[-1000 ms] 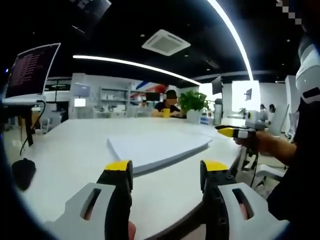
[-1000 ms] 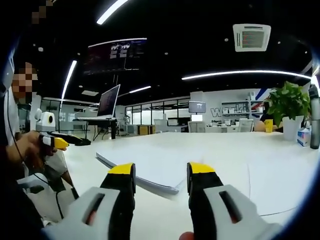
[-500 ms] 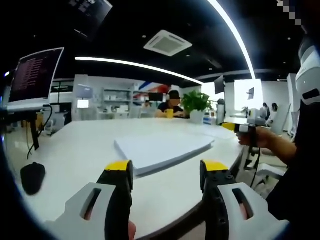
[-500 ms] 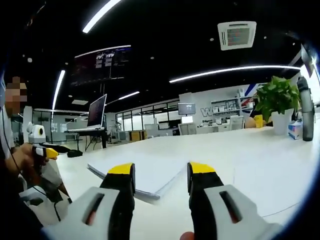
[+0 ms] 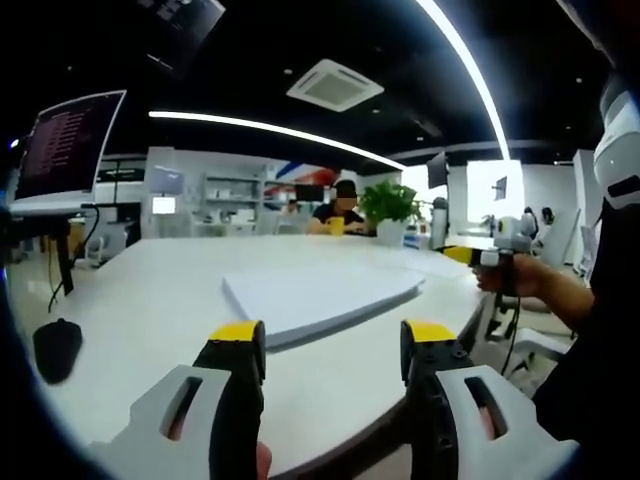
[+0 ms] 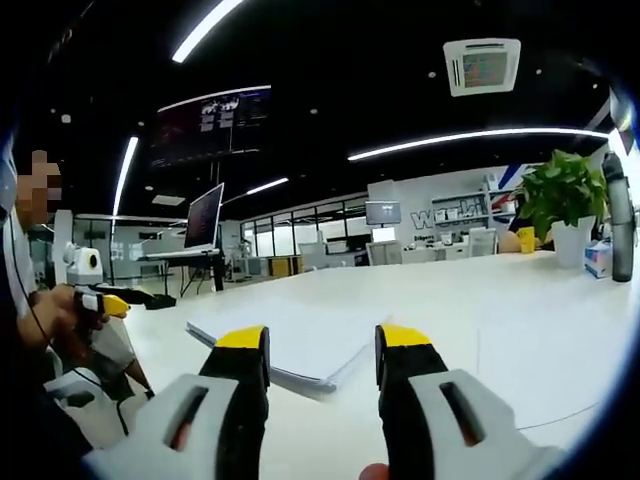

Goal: Grasp the top corner of one sheet in the document stack and pull a single sheet out from the document stack, separating that one sheet from the rest and lifting it clear until the single sheet is fully removed from the stack

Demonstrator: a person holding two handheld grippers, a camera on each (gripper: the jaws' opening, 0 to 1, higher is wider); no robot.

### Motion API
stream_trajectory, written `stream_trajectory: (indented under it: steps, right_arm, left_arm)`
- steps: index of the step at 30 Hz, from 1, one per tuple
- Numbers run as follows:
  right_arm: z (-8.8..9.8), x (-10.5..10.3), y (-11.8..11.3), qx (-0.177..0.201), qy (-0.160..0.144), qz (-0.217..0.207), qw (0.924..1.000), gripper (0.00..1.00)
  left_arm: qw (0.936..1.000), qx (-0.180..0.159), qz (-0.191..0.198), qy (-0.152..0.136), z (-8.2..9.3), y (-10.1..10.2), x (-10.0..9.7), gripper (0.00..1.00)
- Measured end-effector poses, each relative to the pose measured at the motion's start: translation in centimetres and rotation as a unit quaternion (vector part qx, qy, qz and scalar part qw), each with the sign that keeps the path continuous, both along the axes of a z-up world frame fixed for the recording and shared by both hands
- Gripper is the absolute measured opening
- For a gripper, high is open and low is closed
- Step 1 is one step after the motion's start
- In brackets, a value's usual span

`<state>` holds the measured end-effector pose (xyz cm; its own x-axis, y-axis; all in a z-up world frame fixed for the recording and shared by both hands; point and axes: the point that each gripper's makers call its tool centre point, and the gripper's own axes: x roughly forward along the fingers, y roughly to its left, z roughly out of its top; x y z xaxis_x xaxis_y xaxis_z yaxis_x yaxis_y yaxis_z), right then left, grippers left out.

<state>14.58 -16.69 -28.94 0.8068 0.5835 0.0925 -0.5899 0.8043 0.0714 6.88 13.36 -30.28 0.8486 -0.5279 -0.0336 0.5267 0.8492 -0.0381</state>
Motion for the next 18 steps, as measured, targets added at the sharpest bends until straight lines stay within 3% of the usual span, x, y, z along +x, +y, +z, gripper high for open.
stream_trajectory:
  steps: [8,11,14,18]
  right_arm:
    - [0.7,-0.2,0.0,0.011,-0.015,-0.003,0.9998,0.44]
    - [0.4,-0.2,0.1,0.020,-0.001,0.001,0.9998,0.39]
    - [-0.6,-0.1,0.2,0.012,0.020,0.002,0.9997,0.39]
    - [-0.5,-0.4,0.3,0.006,0.012,0.002,0.9999,0.40]
  left_arm:
    - [0.9999,-0.011,-0.005,0.002,-0.1,-0.5,-0.1,0.54]
    - [0.9998,-0.014,-0.013,0.003,0.0,-1.0,-0.1,0.54]
    - [0.9998,-0.013,-0.012,0.001,0.1,-1.1,0.0,0.54]
    - [0.9998,-0.014,-0.011,0.000,0.1,-1.2,0.0,0.54]
